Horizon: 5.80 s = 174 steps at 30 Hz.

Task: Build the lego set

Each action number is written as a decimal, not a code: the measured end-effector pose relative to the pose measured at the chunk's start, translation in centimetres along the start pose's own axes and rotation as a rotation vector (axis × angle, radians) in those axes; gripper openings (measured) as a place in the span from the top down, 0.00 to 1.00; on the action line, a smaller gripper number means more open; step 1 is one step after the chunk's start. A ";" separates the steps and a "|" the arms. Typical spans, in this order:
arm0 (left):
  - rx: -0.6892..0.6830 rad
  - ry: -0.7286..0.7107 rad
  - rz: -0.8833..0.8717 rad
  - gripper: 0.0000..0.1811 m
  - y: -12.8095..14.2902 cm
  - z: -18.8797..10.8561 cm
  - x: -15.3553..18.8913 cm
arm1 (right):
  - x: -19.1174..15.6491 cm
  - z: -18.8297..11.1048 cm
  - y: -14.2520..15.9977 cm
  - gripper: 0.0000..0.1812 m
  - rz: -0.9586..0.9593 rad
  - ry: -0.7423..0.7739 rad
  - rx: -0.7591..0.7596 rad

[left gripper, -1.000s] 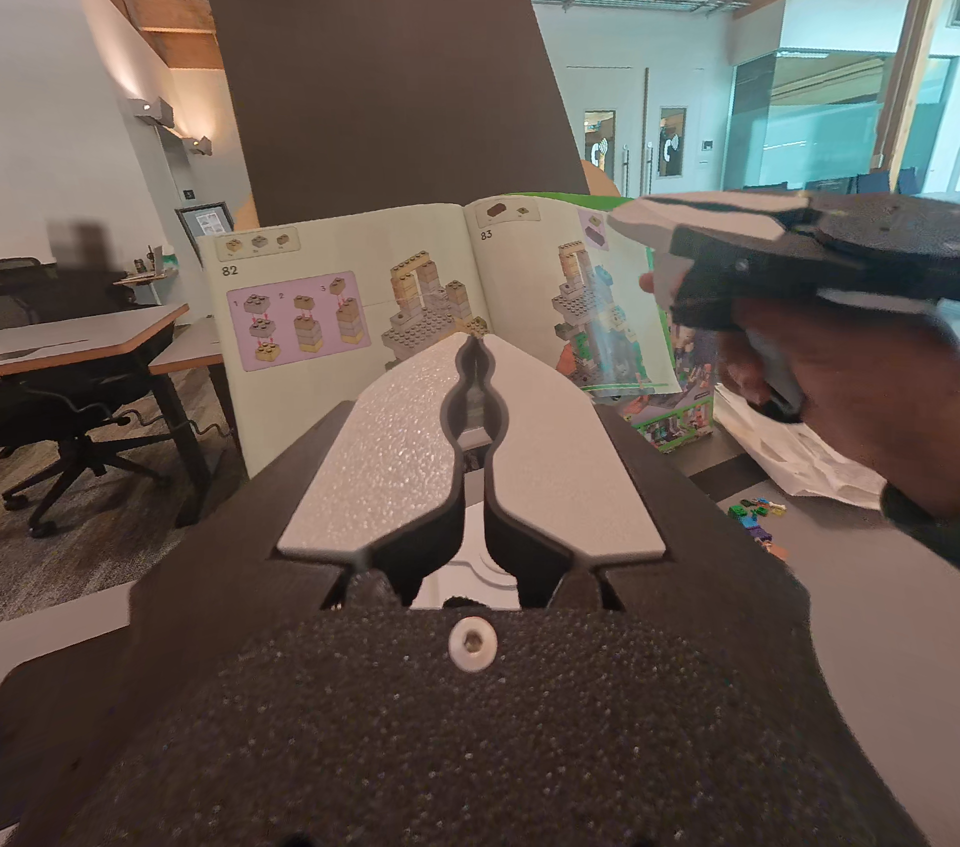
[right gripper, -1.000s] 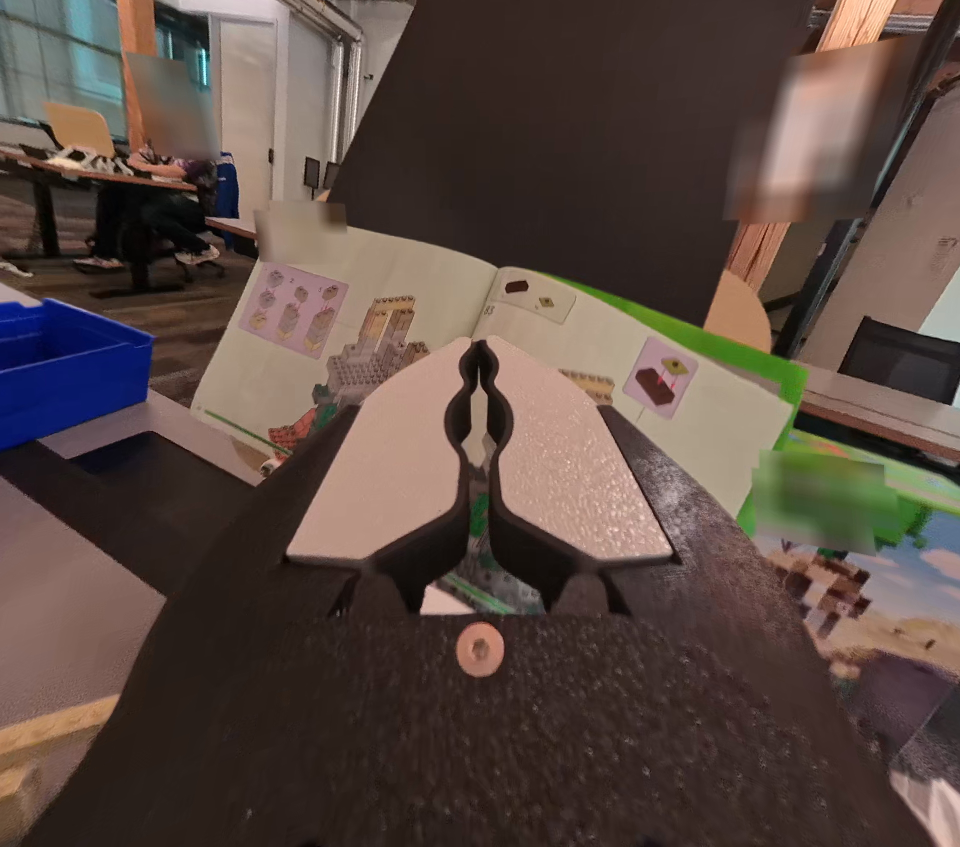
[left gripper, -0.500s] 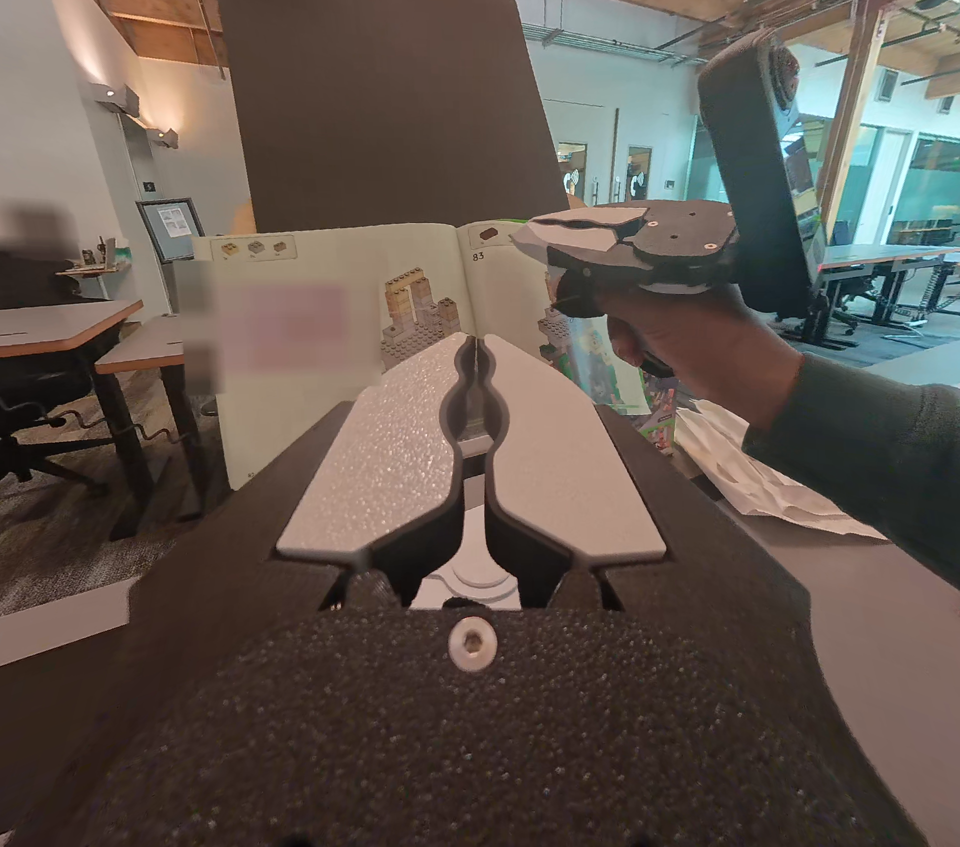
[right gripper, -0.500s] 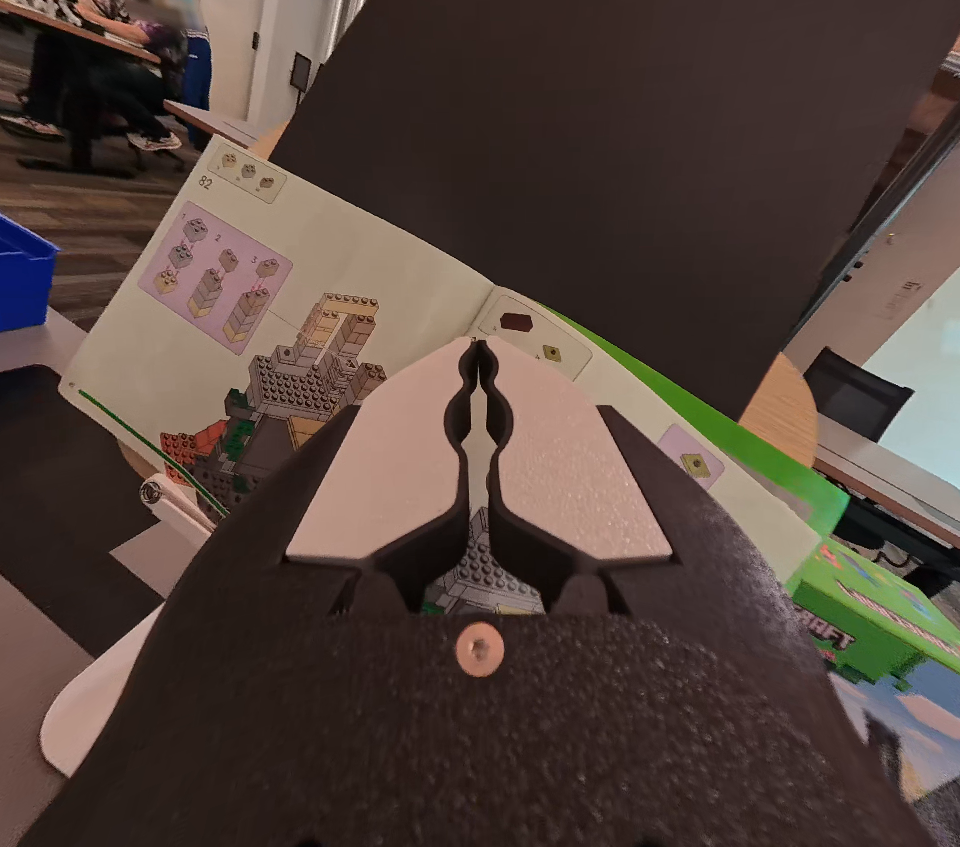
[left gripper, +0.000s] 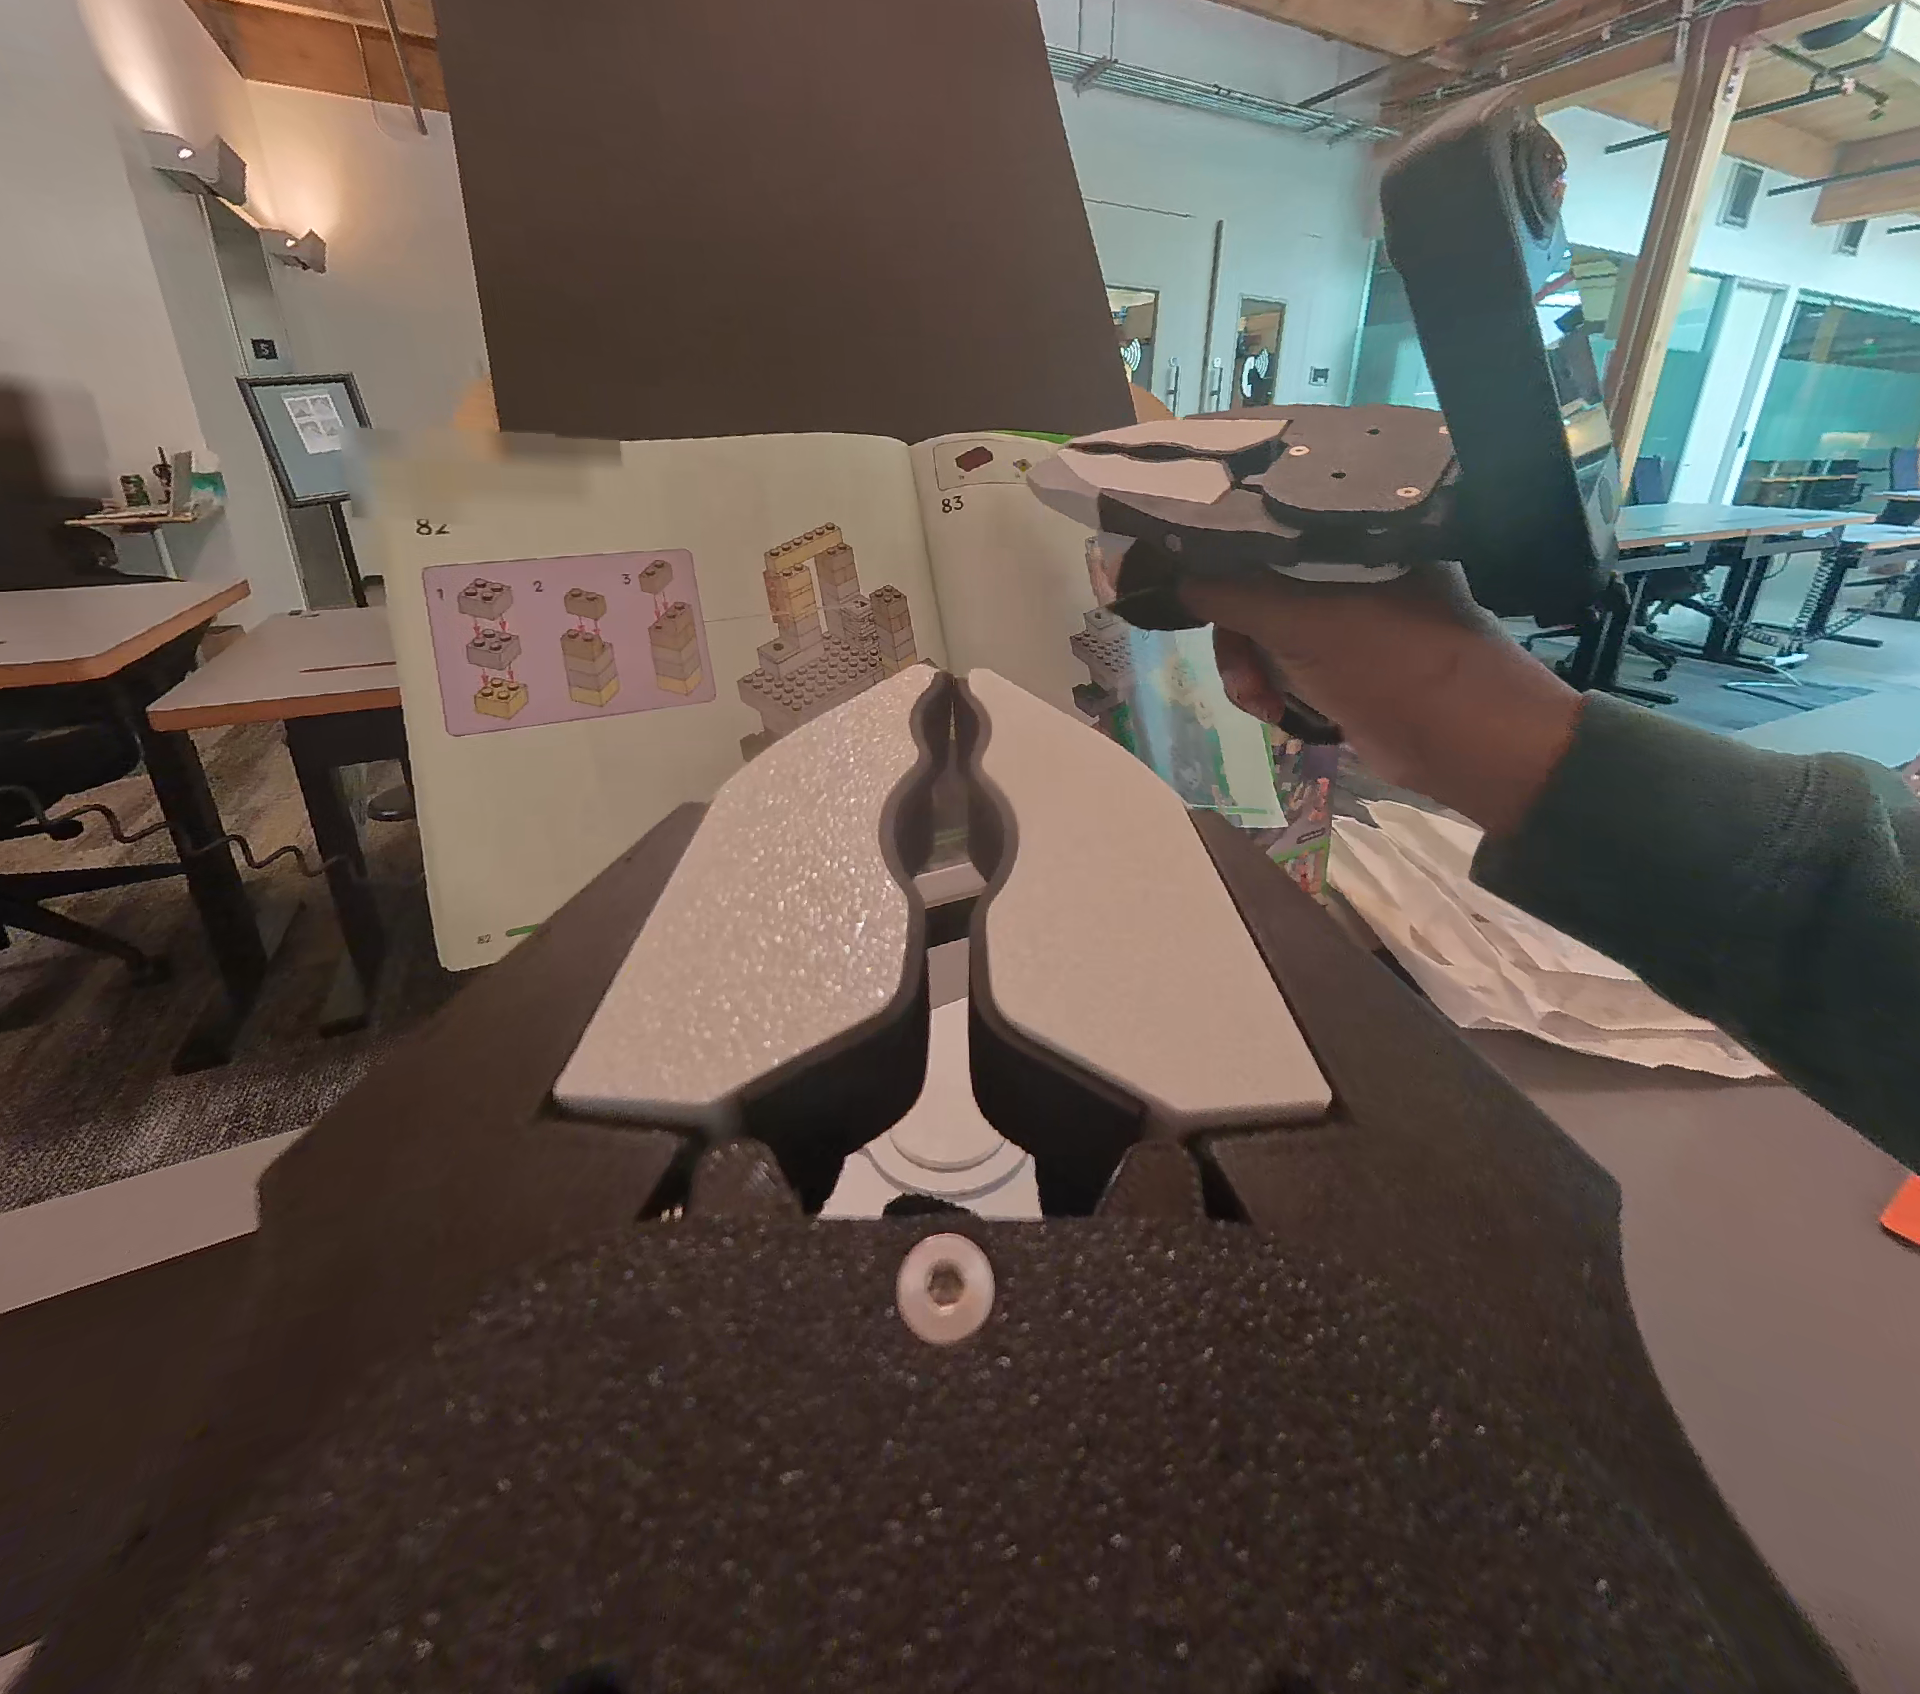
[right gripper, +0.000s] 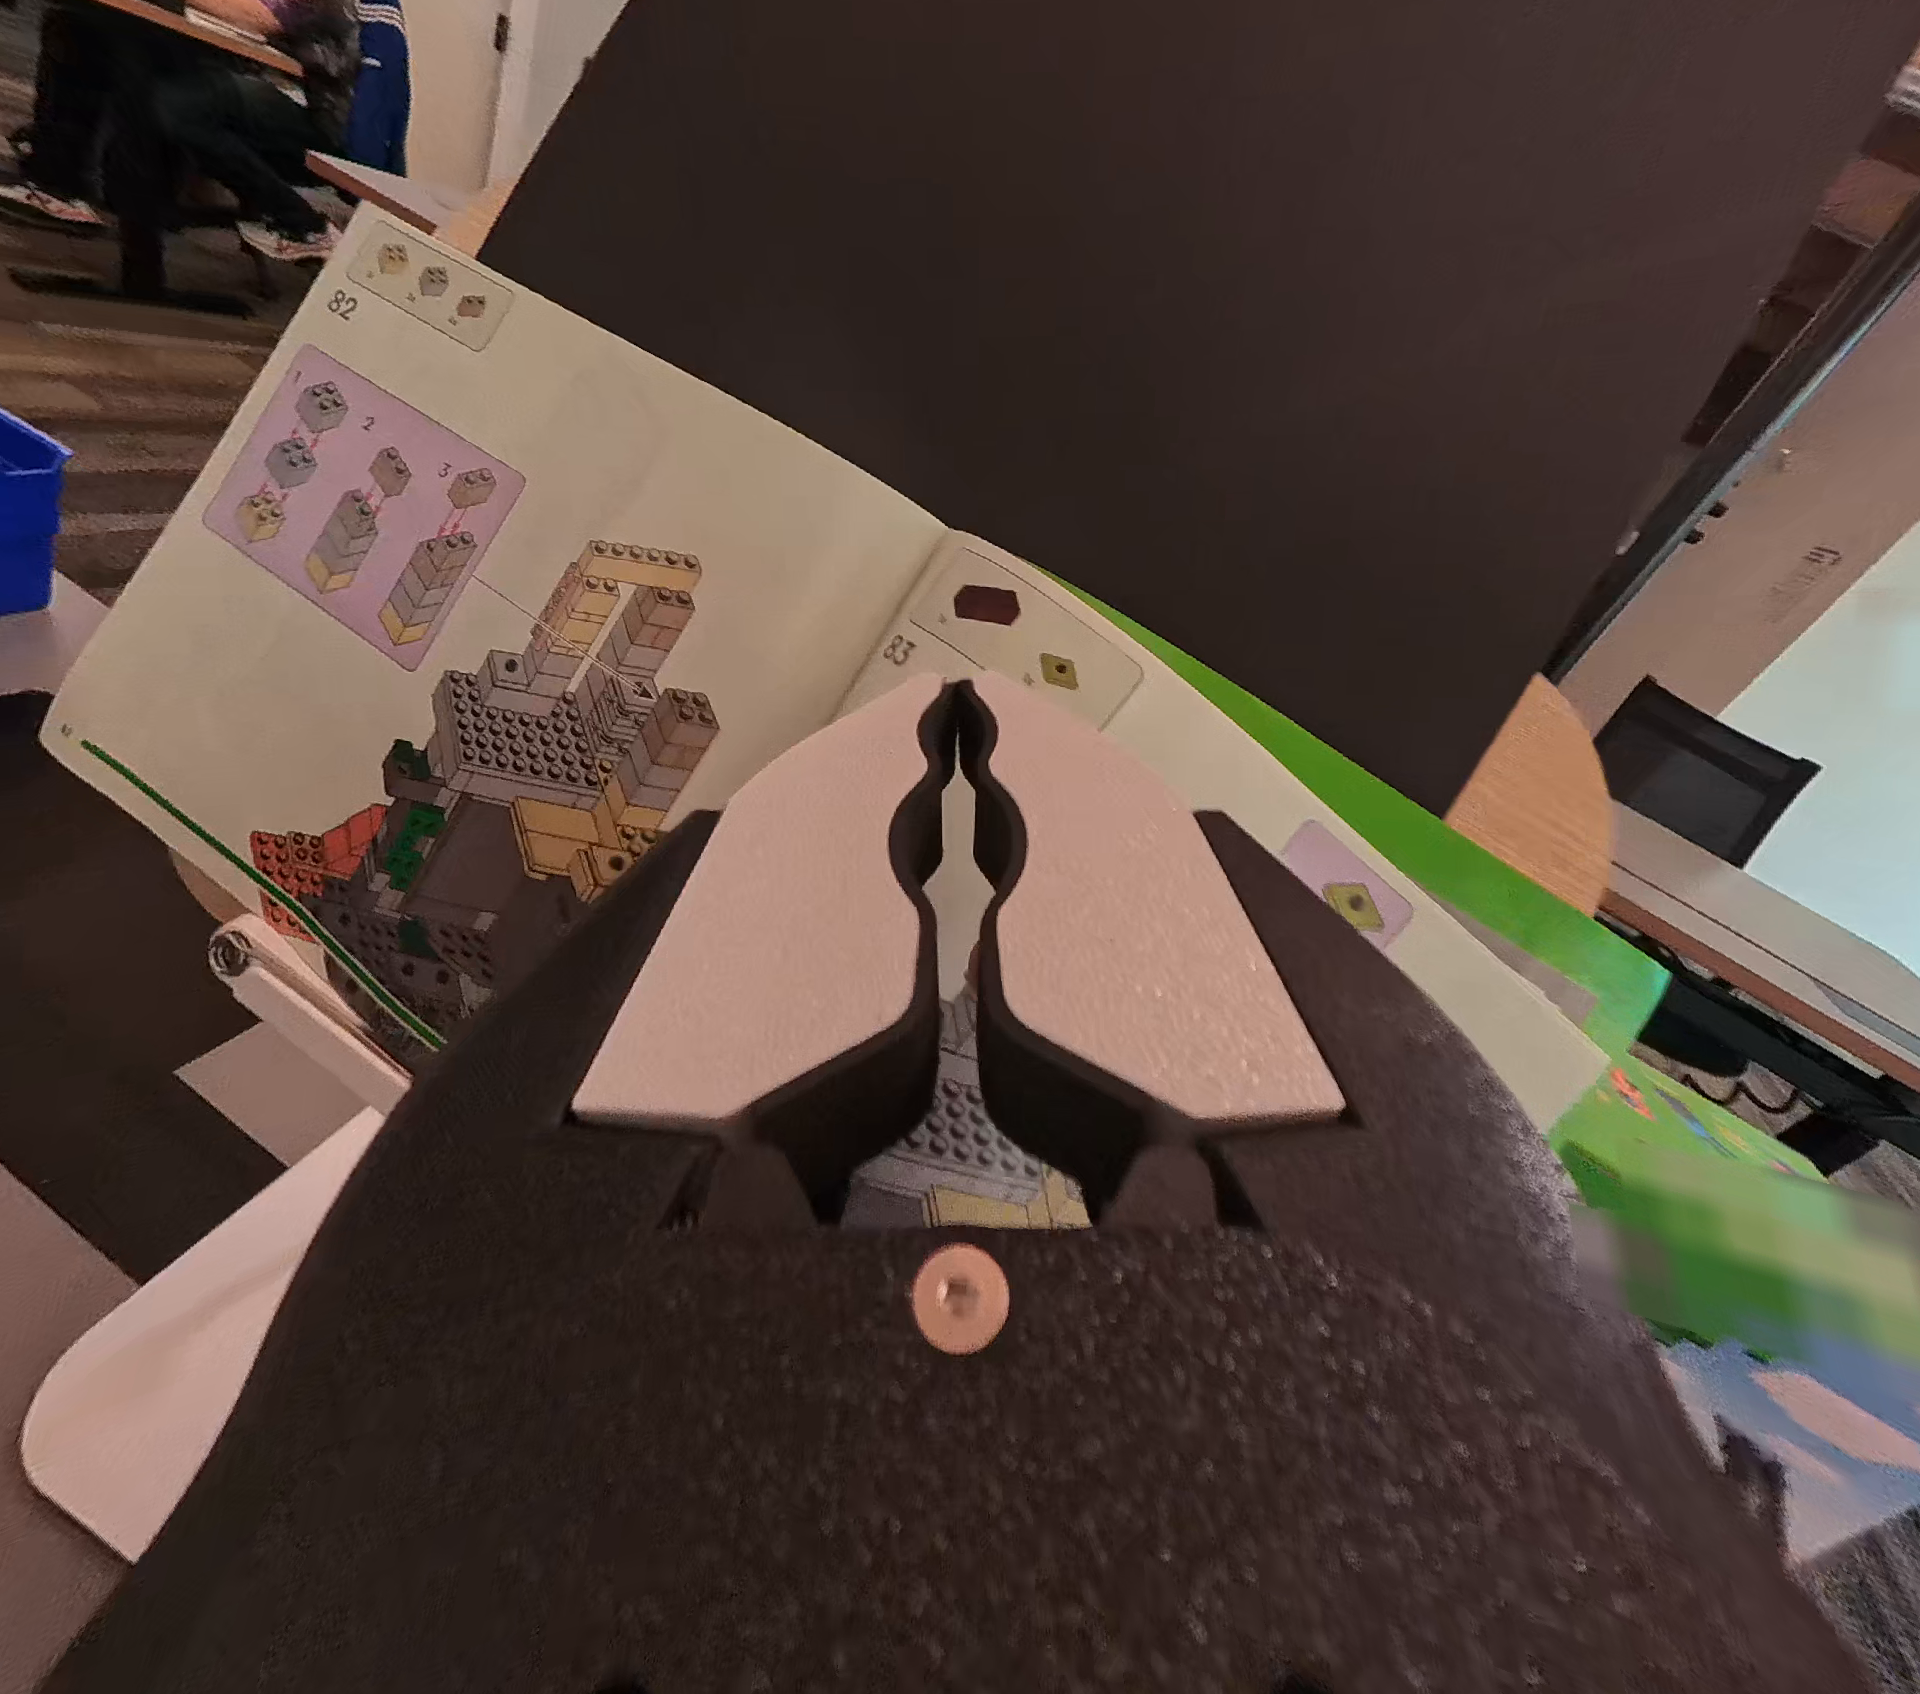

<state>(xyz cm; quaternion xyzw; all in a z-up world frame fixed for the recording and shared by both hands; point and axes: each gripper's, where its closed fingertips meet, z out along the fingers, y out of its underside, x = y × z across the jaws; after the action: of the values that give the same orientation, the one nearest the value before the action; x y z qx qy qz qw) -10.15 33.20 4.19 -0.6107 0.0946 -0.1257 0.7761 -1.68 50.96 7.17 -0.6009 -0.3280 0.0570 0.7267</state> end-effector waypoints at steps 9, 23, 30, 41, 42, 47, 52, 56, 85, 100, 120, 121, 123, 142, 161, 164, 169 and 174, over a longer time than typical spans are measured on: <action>0.000 0.035 -0.058 1.00 0.4 0.3 0.7 | 1.6 -1.7 1.0 1.00 0.007 0.010 -0.001; -0.019 0.054 -0.049 1.00 1.0 0.6 1.5 | 1.3 -2.8 0.3 1.00 0.004 -0.006 0.030; -0.017 0.058 -0.054 1.00 0.9 0.5 1.6 | 1.5 -4.5 -0.6 0.99 0.038 -0.003 0.065; -0.051 0.135 -0.045 1.00 0.9 0.5 3.8 | -4.9 -20.0 1.7 0.96 0.405 -0.216 0.126; -0.050 0.153 -0.044 1.00 0.7 0.4 4.4 | -5.9 -21.2 2.8 0.95 0.399 -0.227 0.101; -0.062 0.197 0.011 1.00 -0.2 -0.4 7.2 | -9.1 -25.8 7.4 0.94 0.393 -0.254 0.028; -0.134 0.230 0.114 1.00 -2.5 -3.0 7.0 | -9.9 -27.3 10.0 0.94 0.446 -0.302 -0.007; -0.286 0.158 0.285 0.98 -4.2 -8.1 1.1 | -9.4 -27.8 10.4 0.94 0.500 -0.340 0.006; -1.526 0.112 0.188 0.81 21.1 -34.8 -24.1 | -10.9 -31.0 13.1 0.96 0.500 -0.528 -0.092; -0.745 0.265 0.024 0.82 4.2 -28.4 -13.7 | -16.2 -31.4 10.7 0.95 0.366 -0.713 -0.043; -0.387 1.086 -0.797 0.82 5.6 -18.6 15.1 | -23.2 -32.4 2.4 0.85 -0.360 -0.735 0.487; -0.398 1.092 -0.815 0.82 5.9 -18.4 15.4 | -23.3 -32.5 2.6 0.86 -0.384 -0.724 0.493; -0.413 1.097 -0.833 0.82 6.5 -18.3 15.7 | -23.1 -32.3 2.7 0.91 -0.410 -0.694 0.499; -0.684 0.728 0.038 0.81 18.2 -18.6 14.7 | -20.2 -34.8 23.8 0.91 -0.448 -1.169 -1.080; -0.621 0.556 0.087 0.81 15.0 -19.6 10.4 | -20.9 -32.8 18.9 0.74 -0.172 -1.107 -0.798; -0.586 0.470 0.101 0.81 12.4 -20.4 7.8 | -20.1 -32.1 17.4 0.73 0.002 -1.046 -0.684; -0.585 0.269 0.120 0.83 7.6 -23.3 0.2 | -18.4 -32.1 17.5 0.71 0.203 -0.937 -0.595; -0.746 -0.019 0.168 0.83 4.9 -28.6 -11.1 | -16.7 -32.9 18.2 0.72 0.324 -0.867 -0.534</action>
<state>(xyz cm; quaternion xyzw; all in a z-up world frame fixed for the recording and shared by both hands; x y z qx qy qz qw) -28.87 11.31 -7.43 -0.8426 0.1763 -0.0128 0.5088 8.96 20.44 -18.30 -0.7292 -0.5042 0.3261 0.3281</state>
